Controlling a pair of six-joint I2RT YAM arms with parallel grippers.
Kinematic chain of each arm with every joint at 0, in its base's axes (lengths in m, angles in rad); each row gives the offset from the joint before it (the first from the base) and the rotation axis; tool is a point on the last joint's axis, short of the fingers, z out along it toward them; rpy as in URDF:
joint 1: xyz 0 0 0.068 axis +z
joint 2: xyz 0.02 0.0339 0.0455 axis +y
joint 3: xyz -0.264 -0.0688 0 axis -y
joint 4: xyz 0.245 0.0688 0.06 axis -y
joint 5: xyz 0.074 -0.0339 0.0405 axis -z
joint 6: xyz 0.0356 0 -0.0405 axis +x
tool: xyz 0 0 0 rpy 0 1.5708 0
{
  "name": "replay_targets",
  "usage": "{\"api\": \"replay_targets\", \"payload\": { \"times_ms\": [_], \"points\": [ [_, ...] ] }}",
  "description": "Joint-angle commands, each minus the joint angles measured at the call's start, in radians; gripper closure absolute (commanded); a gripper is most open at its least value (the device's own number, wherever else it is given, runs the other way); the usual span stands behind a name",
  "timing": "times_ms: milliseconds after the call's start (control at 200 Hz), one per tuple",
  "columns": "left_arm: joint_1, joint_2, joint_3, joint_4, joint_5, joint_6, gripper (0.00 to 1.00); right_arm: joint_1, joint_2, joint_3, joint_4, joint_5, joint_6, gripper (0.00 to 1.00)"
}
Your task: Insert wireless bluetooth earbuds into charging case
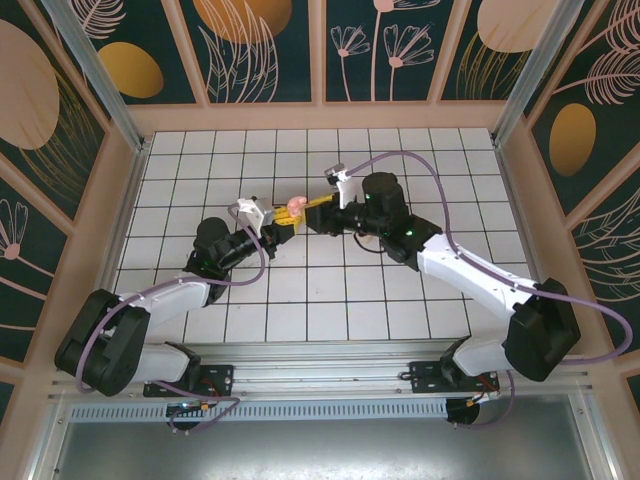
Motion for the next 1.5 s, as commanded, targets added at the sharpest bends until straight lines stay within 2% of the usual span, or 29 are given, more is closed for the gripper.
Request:
{"api": "replay_targets", "payload": {
  "times_ms": [0, 125, 265, 726, 1491],
  "points": [
    [0.001, -0.023, 0.025, 0.030, 0.013, 0.021, 0.88, -0.050, -0.045, -0.043, 0.047, -0.126, 0.091, 0.63],
    [0.000, -0.026, 0.026, 0.029, 0.017, 0.022, 0.88, -0.082, -0.048, -0.098, 0.128, -0.227, 0.190, 0.67],
    [0.000, -0.026, 0.026, 0.032, 0.021, 0.020, 0.88, -0.082, -0.031, -0.115, 0.159, -0.258, 0.225, 0.73],
    [0.000, -0.030, 0.030, 0.028, 0.019, 0.021, 0.88, -0.093, 0.037, -0.098, 0.256, -0.311, 0.260, 0.77],
    [0.000, -0.040, 0.044, -0.002, 0.017, 0.035, 0.88, -0.094, 0.101, -0.058, 0.304, -0.354, 0.263, 0.82]
  ]
}}
